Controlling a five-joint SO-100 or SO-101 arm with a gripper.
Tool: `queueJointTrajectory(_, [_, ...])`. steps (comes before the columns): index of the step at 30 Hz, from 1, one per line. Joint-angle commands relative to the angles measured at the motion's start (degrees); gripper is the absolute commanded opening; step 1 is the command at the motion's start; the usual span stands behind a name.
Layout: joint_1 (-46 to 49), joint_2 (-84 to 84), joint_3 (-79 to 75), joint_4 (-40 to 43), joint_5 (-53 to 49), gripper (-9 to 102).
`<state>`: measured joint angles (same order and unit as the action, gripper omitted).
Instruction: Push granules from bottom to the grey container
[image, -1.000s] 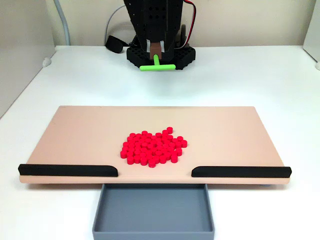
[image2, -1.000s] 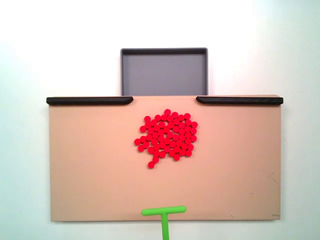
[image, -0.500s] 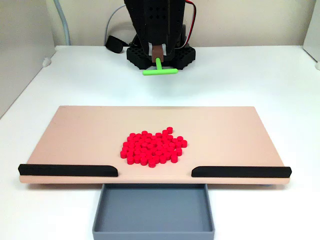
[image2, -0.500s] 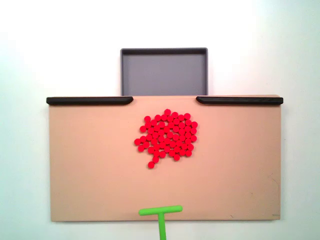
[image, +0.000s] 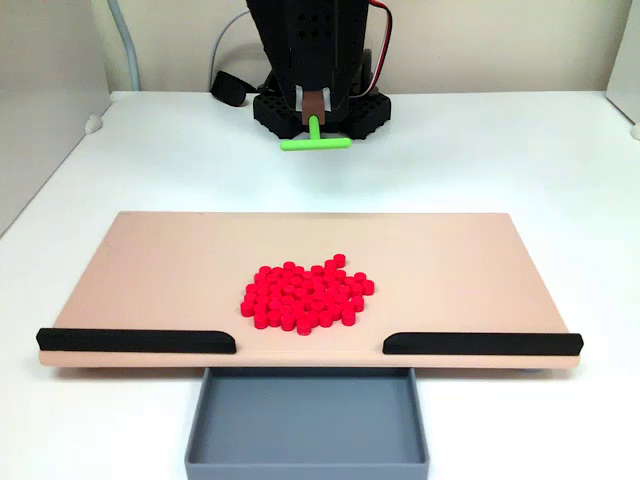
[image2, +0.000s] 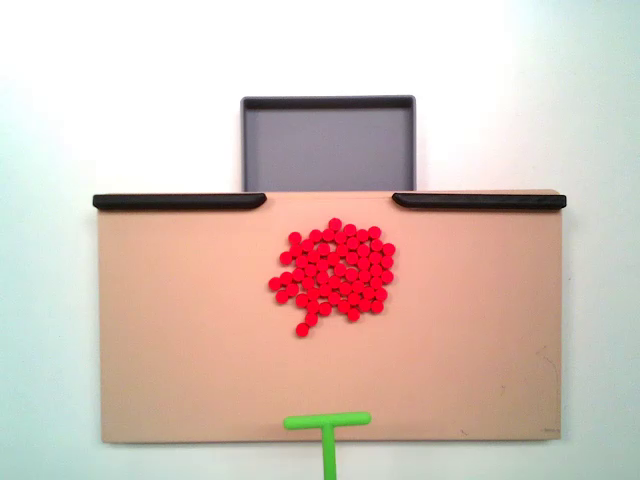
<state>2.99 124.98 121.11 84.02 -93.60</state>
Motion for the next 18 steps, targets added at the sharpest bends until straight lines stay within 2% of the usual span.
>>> queueJointTrajectory(1, [0.0, 0.9, -1.3, -0.4, 1.1, 0])
queueJointTrajectory(18, [-1.1, -1.0, -1.4, -0.4, 1.7, 0])
